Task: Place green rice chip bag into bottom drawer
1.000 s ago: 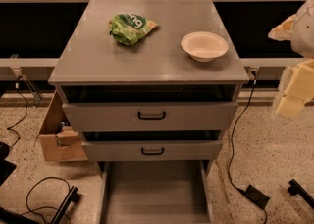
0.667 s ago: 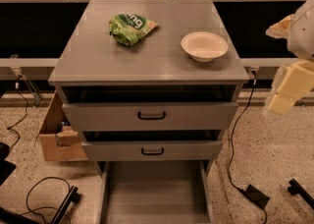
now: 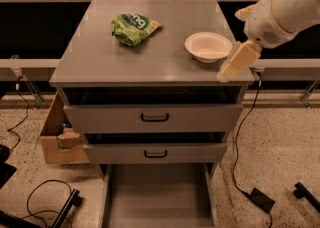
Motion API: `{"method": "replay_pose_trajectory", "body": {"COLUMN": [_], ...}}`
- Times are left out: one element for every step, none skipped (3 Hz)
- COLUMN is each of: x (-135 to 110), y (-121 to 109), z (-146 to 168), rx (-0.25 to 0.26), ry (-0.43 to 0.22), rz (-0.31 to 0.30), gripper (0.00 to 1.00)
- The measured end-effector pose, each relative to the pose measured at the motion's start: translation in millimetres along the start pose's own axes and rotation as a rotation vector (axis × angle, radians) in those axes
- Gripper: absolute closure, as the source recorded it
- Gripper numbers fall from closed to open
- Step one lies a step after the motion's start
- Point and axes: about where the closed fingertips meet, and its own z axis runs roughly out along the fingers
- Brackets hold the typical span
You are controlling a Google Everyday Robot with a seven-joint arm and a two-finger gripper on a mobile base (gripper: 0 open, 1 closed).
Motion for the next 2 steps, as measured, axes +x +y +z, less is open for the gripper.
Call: {"method": "replay_pose_trajectory", "body": {"x": [-33, -45], "y": [-36, -37], "z": [45, 54], "rx": [0.048, 0.041], "ry": [-0.064, -0.079], "rz": [0.043, 0.108], "gripper": [0.0, 0.0]}}
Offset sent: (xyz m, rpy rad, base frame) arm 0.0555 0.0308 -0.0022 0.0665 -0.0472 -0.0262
